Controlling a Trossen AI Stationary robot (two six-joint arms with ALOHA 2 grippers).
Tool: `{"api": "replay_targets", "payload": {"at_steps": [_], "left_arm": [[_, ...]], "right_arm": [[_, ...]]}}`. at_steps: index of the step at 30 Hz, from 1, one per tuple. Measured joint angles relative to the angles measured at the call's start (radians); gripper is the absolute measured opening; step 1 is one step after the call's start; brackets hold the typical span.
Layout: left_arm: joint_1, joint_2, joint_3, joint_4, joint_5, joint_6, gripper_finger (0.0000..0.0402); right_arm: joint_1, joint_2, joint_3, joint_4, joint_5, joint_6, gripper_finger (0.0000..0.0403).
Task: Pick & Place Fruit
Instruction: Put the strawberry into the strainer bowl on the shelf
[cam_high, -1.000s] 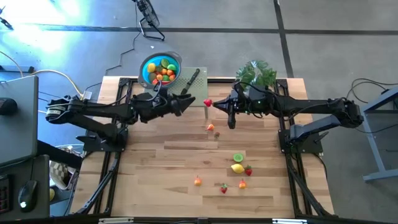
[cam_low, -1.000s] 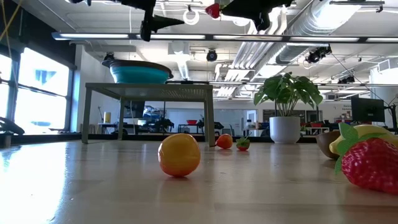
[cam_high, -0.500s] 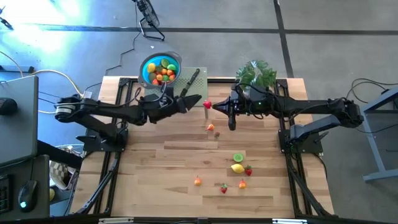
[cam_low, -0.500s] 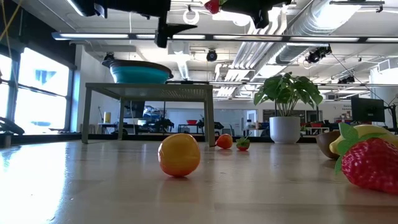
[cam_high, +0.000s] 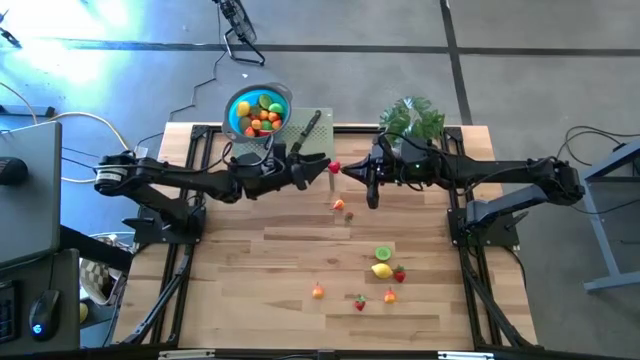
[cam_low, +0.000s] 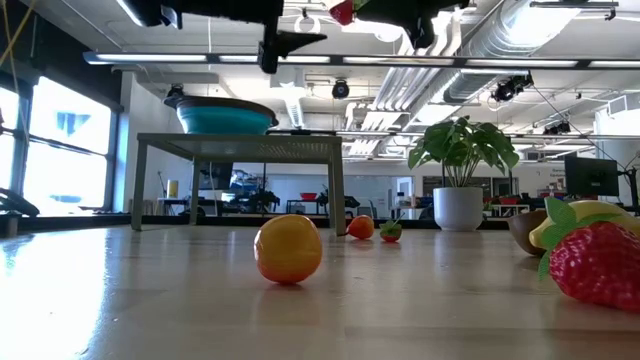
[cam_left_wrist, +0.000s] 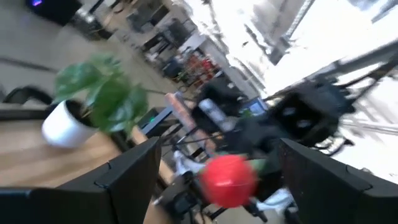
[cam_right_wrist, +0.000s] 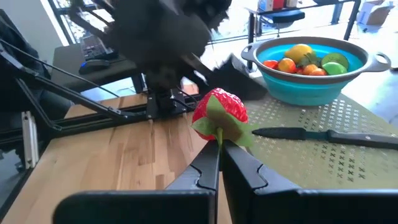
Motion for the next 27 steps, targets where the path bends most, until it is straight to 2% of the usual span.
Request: {"api": "replay_targets", "payload": {"at_steps": [5,27], "left_arm": [[0.000,-0.001,0.013,-0.003,0.005,0.046,0.0313],[0.002,-0.001,0.019,-0.005,0.003,0.062,0.0313]], "right_arm": [[0.003,0.000,0.000,-0.004,0.009,0.019,0.0004],[0.010,0.000,0.000,-0.003,0.031,0.029,0.0004]]}}
